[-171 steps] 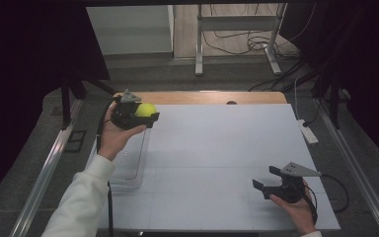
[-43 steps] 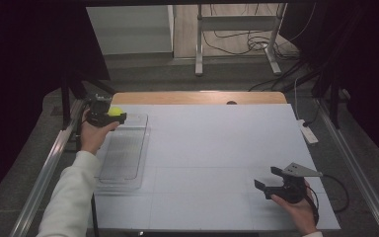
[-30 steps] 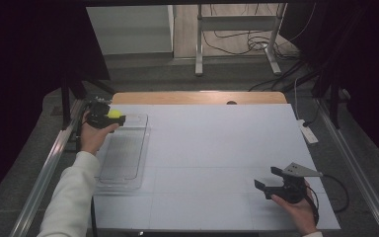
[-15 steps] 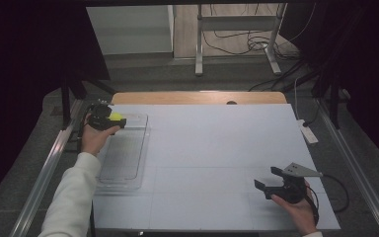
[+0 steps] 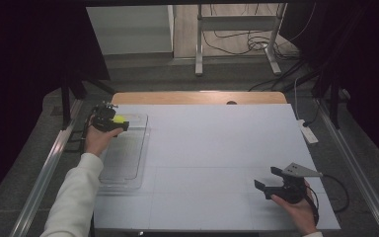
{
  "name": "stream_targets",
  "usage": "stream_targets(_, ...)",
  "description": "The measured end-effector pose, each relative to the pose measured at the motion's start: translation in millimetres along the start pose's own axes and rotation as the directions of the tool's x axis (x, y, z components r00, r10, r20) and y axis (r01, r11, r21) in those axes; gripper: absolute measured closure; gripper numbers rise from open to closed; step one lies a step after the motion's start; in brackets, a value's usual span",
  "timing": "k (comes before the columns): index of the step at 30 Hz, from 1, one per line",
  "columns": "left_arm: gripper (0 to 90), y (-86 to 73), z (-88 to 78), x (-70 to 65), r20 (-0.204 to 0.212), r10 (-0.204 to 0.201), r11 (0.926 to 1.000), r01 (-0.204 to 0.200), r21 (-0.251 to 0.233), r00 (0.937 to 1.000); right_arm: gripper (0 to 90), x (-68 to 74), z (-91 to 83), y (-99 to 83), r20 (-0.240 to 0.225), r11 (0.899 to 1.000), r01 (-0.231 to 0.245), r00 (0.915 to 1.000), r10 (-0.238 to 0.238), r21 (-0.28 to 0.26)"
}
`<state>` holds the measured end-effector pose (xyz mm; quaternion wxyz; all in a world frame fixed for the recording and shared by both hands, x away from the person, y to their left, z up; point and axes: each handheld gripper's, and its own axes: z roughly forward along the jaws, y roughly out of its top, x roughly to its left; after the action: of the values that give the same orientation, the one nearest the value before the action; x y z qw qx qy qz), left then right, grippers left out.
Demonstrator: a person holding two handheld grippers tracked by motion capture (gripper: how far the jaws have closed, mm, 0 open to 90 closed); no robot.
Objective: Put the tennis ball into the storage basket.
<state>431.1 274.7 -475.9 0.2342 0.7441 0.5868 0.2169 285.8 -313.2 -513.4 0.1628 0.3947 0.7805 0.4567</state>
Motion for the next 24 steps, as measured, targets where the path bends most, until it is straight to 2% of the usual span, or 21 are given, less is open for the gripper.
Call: stream_targets(24,25.8,-3.9,11.9,-3.8,-0.003,0.015,0.9989,-0.014,0.044,0.9999,12.0,0.3,0.7,-0.2,0.0,1.0,0.004,1.0,-0.004,0.003)
